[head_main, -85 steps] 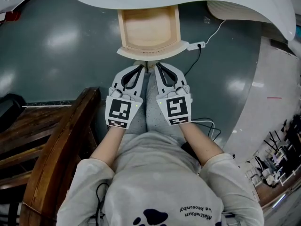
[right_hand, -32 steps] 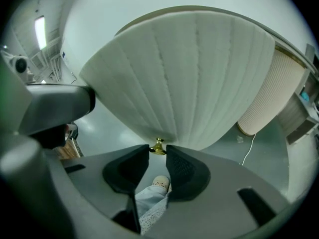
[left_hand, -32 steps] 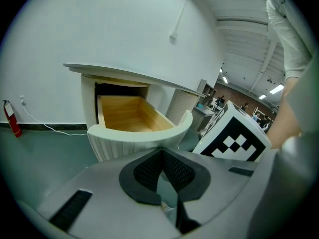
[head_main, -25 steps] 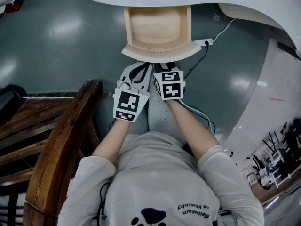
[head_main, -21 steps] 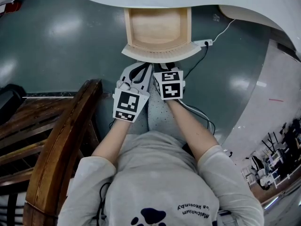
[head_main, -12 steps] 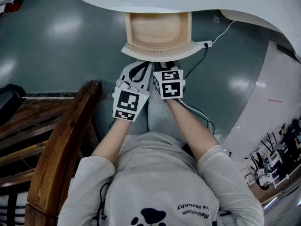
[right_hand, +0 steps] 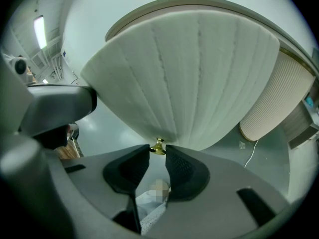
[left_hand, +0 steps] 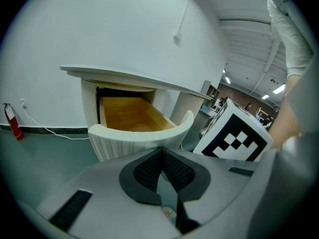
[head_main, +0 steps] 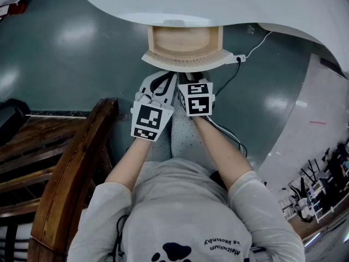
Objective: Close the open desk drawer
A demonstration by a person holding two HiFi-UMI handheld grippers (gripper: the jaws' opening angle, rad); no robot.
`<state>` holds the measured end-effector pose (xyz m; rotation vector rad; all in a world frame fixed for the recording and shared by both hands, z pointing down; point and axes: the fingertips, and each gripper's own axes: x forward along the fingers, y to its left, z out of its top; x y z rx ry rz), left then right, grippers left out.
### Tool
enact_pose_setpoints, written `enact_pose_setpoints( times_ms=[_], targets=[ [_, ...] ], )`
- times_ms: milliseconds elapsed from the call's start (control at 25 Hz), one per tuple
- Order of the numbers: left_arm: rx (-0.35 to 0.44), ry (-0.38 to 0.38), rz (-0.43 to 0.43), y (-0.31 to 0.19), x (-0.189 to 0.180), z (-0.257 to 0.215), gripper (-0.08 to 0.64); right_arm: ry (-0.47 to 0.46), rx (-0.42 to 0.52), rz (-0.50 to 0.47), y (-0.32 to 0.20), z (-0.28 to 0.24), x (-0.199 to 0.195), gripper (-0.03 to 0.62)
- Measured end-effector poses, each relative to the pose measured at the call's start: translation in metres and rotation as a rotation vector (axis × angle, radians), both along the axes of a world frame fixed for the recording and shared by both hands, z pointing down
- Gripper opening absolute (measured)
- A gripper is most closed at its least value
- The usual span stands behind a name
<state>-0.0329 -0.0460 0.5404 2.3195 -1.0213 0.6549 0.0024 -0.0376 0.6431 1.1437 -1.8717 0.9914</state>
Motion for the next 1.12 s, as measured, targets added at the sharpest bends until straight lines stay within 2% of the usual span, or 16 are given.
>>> enact_pose_setpoints(
  times_ms=[1120],
  targets=[
    [0.050,0.023,-0.019,-0.071,-0.003,-0.002,0.006,0.015,0.050,0.013,-0.072,-0.003,-0.003,0.110]
  ],
)
